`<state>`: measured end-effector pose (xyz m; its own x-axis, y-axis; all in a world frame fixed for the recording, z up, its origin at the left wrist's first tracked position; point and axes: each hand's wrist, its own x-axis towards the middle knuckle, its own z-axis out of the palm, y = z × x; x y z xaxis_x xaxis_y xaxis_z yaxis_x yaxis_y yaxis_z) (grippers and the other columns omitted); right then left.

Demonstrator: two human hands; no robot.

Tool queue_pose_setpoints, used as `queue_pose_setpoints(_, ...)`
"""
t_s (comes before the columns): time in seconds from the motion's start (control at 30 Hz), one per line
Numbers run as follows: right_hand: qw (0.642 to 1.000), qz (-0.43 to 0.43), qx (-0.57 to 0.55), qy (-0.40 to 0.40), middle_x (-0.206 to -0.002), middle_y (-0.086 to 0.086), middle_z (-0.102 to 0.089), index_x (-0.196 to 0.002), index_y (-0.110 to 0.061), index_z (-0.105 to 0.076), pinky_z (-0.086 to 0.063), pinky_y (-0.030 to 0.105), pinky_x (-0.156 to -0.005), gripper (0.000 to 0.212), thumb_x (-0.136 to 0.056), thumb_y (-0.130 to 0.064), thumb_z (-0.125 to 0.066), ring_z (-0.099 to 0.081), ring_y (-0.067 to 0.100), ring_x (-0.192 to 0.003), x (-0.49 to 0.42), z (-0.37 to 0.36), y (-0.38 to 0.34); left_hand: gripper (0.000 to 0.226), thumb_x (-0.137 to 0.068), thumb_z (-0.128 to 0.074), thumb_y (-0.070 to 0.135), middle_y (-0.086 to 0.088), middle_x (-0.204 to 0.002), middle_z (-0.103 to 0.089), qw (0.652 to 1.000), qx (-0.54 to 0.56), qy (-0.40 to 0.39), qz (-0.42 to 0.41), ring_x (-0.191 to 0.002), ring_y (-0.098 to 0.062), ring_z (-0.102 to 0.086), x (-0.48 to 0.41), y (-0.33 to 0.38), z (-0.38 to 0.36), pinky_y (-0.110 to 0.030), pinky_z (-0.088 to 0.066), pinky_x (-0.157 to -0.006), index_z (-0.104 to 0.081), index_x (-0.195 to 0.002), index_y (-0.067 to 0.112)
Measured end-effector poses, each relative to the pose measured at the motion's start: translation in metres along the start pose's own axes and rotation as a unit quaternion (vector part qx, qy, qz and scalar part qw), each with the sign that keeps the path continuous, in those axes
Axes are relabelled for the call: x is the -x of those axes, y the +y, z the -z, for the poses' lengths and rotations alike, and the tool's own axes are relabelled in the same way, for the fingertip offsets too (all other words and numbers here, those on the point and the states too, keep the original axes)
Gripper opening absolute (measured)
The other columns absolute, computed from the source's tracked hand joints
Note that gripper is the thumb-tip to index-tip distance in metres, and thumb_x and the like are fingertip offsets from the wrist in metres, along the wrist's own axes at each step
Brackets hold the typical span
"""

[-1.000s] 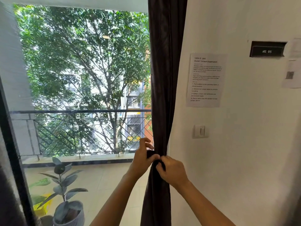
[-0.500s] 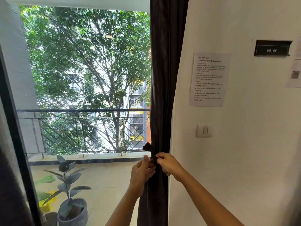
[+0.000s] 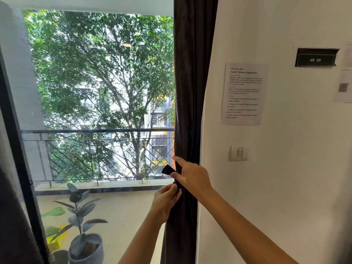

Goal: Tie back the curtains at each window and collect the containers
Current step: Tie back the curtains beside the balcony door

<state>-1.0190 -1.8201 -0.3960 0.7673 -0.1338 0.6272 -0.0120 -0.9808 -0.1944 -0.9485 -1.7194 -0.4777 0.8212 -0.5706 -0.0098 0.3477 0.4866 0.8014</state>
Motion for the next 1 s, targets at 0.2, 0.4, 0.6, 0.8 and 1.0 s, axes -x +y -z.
queue_pose_setpoints(0.2,0.994,-0.010,0.081,-0.075,-0.098,0.006,-0.070,-0.111,-0.020,-0.061,-0.052,0.036,-0.077,0.036,-0.088,-0.047,-0.057,-0.066,0.029,-0.092,-0.017,-0.014,-0.004,0.017,-0.094,-0.054,0.011,-0.016,-0.100,-0.068,0.997,-0.072,-0.035,-0.017,-0.097,-0.022,-0.066,0.002,-0.006,0.000,-0.026,-0.056,-0.082,-0.063,-0.102,-0.001)
queue_pose_setpoints(0.4,0.995,-0.062,-0.078,0.031,-0.068,-0.008,-0.066,-0.089,-0.025,-0.067,-0.050,0.028,-0.063,0.015,-0.084,-0.038,-0.061,-0.063,0.012,-0.069,0.003,-0.010,0.006,0.023,-0.098,-0.046,0.020,-0.007,-0.090,-0.064,0.986,-0.147,-0.052,-0.054,-0.088,-0.012,-0.062,0.000,-0.007,0.014,-0.023,-0.053,-0.085,-0.062,-0.103,0.004)
queue_pose_setpoints(0.6,0.993,-0.076,-0.086,0.029,-0.081,-0.010,-0.072,-0.090,-0.028,-0.073,-0.052,0.027,-0.070,0.014,-0.081,-0.031,-0.062,-0.065,0.012,-0.078,0.017,-0.013,0.012,0.030,-0.100,-0.043,0.024,-0.012,-0.089,-0.059,0.984,-0.169,-0.041,-0.028,-0.087,-0.018,-0.060,-0.006,-0.019,0.027,-0.026,-0.055,-0.078,-0.059,-0.110,0.001)
queue_pose_setpoints(0.8,0.996,-0.053,-0.021,0.070,-0.086,-0.007,-0.073,-0.091,-0.025,-0.074,-0.044,0.024,-0.063,0.018,-0.084,-0.027,-0.057,-0.066,0.016,-0.080,-0.001,0.000,0.012,0.025,-0.100,-0.043,0.022,-0.008,-0.077,-0.055,0.981,-0.190,-0.028,-0.023,-0.075,-0.017,-0.060,-0.013,-0.021,0.016,-0.027,-0.056,-0.071,-0.060,-0.097,0.004)
queue_pose_setpoints(1.0,0.992,-0.047,-0.026,0.115,-0.083,-0.004,-0.073,-0.087,-0.020,-0.075,-0.045,0.027,-0.062,0.017,-0.084,-0.031,-0.062,-0.066,0.020,-0.077,-0.016,0.011,0.016,0.026,-0.100,-0.043,0.023,-0.007,-0.080,-0.056,0.974,-0.220,-0.044,-0.015,-0.075,-0.015,-0.060,-0.025,-0.021,0.021,-0.027,-0.056,-0.073,-0.061,-0.104,0.004)
